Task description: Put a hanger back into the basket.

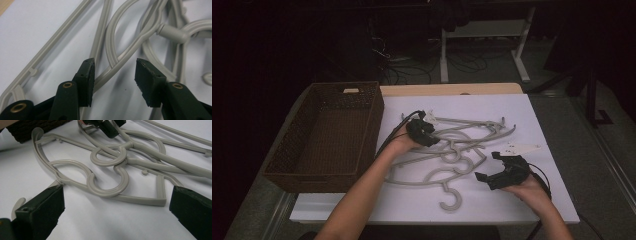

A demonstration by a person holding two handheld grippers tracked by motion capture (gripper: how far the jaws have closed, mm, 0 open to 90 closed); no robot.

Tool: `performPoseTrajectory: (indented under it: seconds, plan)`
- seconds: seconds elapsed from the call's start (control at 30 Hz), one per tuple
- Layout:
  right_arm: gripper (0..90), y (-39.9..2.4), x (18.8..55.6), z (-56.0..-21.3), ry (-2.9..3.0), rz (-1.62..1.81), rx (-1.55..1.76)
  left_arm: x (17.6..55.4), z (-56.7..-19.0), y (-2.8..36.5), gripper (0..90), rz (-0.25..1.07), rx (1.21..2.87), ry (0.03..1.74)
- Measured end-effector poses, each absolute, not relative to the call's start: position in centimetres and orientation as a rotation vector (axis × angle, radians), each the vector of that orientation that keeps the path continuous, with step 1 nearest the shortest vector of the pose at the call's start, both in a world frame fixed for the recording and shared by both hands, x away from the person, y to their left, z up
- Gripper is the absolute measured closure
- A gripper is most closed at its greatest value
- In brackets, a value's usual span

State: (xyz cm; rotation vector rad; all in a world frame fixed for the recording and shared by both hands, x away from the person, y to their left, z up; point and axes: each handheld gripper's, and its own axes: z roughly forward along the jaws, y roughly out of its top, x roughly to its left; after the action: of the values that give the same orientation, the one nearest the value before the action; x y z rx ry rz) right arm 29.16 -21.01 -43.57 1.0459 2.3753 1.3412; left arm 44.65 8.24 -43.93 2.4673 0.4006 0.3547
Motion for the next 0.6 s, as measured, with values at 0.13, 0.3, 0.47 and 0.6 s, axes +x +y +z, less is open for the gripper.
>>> performPoseTrajectory:
  seconds: [0.13, 0.3, 0.47, 0.6]
  plan:
    - [0.0, -21.0, 29.2, -43.6, 2.377, 1.341, 1.049, 44.6, -44.3, 7.9, 53.5, 0.399, 2.494, 0.363]
    - [0.0, -21.0, 29.2, -43.6, 2.377, 1.342, 1.049, 44.6, -44.7, 7.5, 58.0, 0.443, 2.511, 0.317]
    - [0.0, -21.0, 29.2, -43.6, 2.378, 1.341, 1.05, 44.3, -44.6, 7.1, 65.4, 0.467, 2.54, 0.227]
    - [0.0, -21.0, 29.2, -43.6, 2.38, 1.341, 1.05, 44.2, -44.6, 6.9, 71.2, 0.477, 2.548, 0.189]
